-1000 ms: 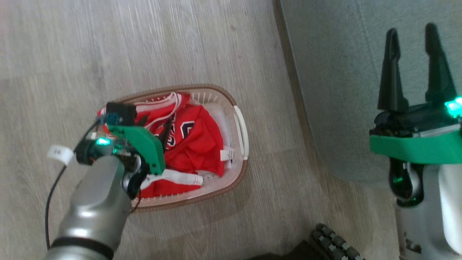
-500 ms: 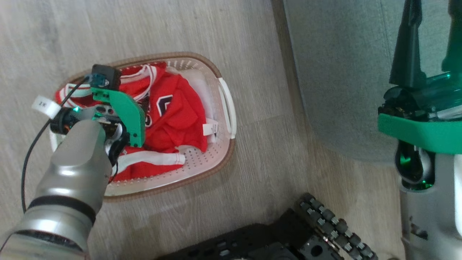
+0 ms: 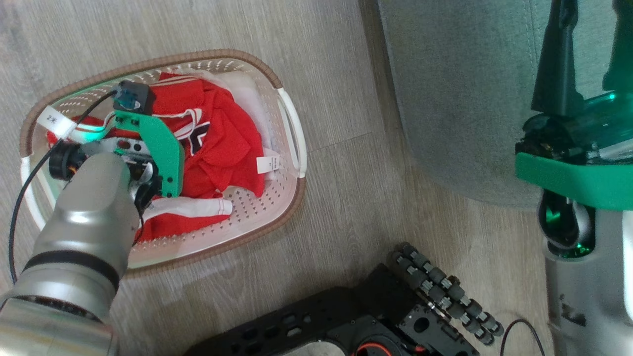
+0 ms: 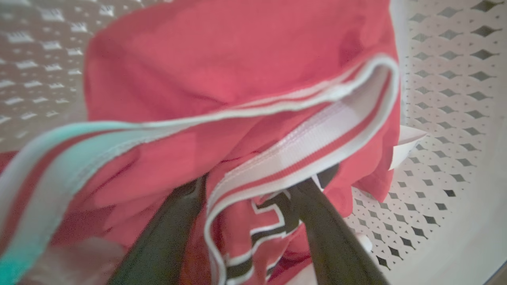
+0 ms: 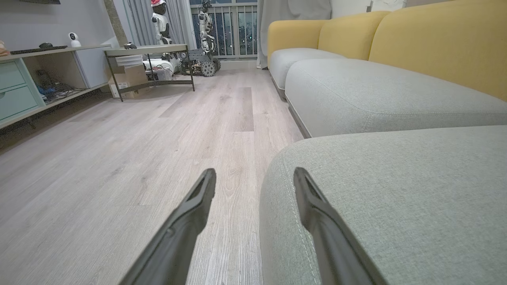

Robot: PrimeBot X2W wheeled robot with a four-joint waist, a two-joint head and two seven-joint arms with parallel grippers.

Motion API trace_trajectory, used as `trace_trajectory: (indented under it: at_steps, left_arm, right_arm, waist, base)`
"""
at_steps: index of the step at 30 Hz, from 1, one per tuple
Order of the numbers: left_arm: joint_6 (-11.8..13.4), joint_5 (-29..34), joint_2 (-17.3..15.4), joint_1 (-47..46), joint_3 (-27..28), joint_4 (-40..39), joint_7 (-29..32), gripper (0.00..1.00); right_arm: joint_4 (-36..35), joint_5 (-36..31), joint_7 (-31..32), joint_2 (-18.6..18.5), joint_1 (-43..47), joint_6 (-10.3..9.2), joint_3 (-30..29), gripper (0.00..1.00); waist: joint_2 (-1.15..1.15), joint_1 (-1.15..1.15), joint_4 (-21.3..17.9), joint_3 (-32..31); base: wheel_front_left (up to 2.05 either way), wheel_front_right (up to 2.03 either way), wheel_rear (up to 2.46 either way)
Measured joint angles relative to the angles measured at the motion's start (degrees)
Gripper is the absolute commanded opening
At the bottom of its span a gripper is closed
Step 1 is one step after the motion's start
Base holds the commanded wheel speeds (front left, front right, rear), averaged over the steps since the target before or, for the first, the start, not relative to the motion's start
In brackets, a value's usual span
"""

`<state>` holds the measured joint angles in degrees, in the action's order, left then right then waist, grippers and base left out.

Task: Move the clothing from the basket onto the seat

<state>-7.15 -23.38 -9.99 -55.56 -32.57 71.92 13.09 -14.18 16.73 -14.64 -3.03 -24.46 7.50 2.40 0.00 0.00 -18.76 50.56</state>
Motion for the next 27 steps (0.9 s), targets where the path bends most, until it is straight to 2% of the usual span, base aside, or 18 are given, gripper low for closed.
trace_trajectory:
  at_steps: [2, 3, 4, 5, 16, 27]
  left_arm:
    - [0.0, -0.01, 0.0, -0.3, -0.12, 0.29, 0.0, 0.49]
    - [0.01, -0.09, -0.01, -0.49, -0.19, 0.38, -0.01, 0.42]
    - [0.01, -0.09, -0.02, -0.55, -0.26, 0.44, -0.05, 0.25]
    - [0.01, -0.1, 0.0, -0.55, -0.41, 0.48, -0.07, 0.0]
    - [0.01, -6.35, 1.43, 1.24, -3.77, -2.68, -3.05, 0.0]
    - [0.01, -15.39, 3.27, 11.48, -9.05, -11.01, -13.1, 0.0]
  right_arm:
    - [0.0, 0.02, 0.0, 0.0, 0.0, 0.0, -0.01, 1.0]
    - [0.01, 0.07, 0.0, 0.0, 0.0, 0.0, 0.0, 1.0]
    - [0.01, 0.07, 0.0, 0.0, 0.0, 0.0, 0.0, 1.0]
    - [0.03, 0.07, 0.0, 0.0, 0.0, 0.0, 0.0, 1.0]
    - [1.4, -0.12, 0.0, 0.0, -0.92, 0.0, 0.13, 1.0]
    - [4.47, -2.91, 0.0, -0.01, 1.58, 0.0, 0.16, 1.0]
  waist:
    - [0.0, 0.0, -0.06, 0.25]
    - [0.0, 0.0, -0.01, 0.27]
    - [0.0, 0.0, 0.06, 0.25]
    - [0.0, 0.0, 0.16, 0.17]
    - [0.0, 0.0, 1.75, -3.47]
    - [0.01, -0.01, 4.21, -14.71]
  base:
    - [0.0, 0.0, 0.0]
    - [0.0, 0.0, 0.0]
    - [0.0, 0.0, 0.0]
    - [0.0, 0.0, 0.0]
    - [0.0, 0.0, 0.0]
    - [0.0, 0.0, 0.0]
